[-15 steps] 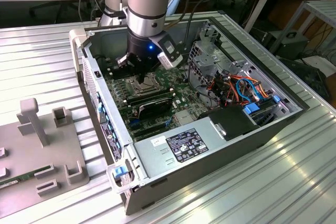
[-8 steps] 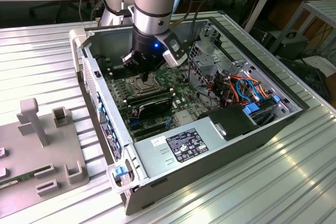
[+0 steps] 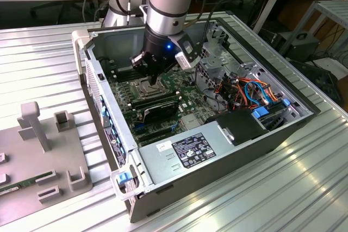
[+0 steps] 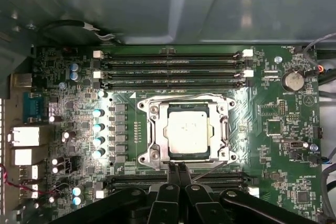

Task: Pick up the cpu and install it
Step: 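Install the second cpu locking lever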

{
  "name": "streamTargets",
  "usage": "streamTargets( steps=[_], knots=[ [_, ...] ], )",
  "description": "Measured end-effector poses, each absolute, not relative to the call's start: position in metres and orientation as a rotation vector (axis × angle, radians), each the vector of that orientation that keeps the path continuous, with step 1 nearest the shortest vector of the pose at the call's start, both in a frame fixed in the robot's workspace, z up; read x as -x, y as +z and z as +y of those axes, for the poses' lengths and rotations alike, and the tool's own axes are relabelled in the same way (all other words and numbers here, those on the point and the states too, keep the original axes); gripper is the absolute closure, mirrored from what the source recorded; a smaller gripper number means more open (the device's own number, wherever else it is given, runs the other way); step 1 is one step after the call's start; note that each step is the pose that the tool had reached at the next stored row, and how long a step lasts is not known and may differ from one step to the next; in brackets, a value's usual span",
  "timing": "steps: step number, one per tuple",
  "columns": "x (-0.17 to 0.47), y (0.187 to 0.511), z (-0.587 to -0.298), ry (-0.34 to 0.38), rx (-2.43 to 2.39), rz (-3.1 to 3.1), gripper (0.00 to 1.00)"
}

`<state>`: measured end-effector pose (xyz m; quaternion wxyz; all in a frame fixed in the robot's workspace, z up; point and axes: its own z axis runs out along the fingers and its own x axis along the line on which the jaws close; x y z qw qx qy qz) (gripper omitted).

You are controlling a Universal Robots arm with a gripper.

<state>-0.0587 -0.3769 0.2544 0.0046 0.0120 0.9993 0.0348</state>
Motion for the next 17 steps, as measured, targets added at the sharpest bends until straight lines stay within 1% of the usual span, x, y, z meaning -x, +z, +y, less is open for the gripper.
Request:
streamTargets(
  steps=[10,17],
  knots=[
    [0.0556,0.2555,-0.3847,0.109,-0.04,3.157,0.89],
    [0.0602,0.2459,-0.3842,0.096,-0.039,3.157,0.89]
  ],
)
